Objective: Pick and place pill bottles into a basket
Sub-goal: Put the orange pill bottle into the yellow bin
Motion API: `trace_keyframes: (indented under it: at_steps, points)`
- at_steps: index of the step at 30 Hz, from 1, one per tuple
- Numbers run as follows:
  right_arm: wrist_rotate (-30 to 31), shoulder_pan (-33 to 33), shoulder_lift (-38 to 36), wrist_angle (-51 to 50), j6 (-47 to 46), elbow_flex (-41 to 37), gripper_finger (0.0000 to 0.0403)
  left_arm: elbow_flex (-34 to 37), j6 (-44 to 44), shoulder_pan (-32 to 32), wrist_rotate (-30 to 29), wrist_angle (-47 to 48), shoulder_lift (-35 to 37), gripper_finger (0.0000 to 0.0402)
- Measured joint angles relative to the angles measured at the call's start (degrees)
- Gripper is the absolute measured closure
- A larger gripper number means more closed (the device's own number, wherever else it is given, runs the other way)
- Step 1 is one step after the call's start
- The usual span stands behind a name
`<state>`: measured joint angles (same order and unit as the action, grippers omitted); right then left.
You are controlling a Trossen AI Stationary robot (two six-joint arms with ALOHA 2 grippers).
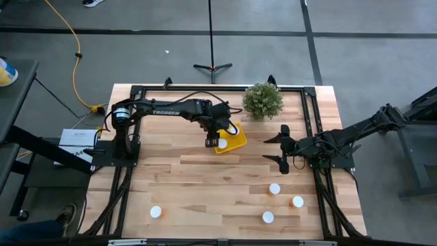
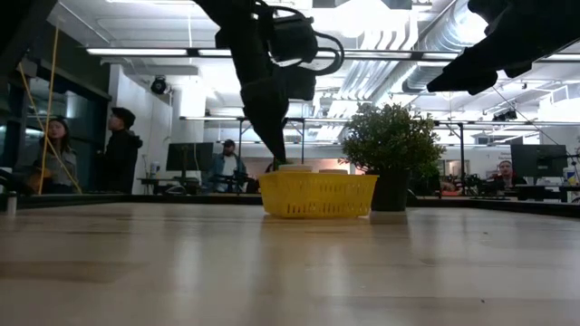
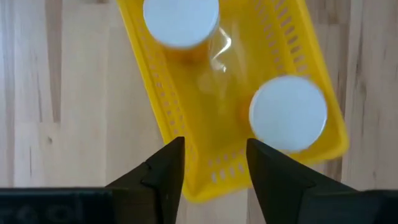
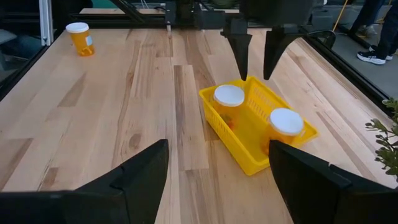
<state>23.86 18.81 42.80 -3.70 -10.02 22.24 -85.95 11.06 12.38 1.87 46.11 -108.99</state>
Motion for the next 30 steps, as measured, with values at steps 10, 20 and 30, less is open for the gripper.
trace_keyframes:
  at_steps: [10,20,30]
  points:
    - [0.0,0.0,0.0,-0.3,0.0,0.0,0.0135,-6.9,-2.6,-2.6,0.1,17.0,2.3,0.02]
    - [2.0,0.0,0.0,-0.2,-0.4,0.0,0.0135,-3.0,-10.9,-16.5,-4.5,15.4,16.2,0.02]
    - [1.9,0.0,0.0,4.5,0.2,0.0,0.0135,16.9,-30.4,-35.9,-20.3,5.2,35.3,0.0199]
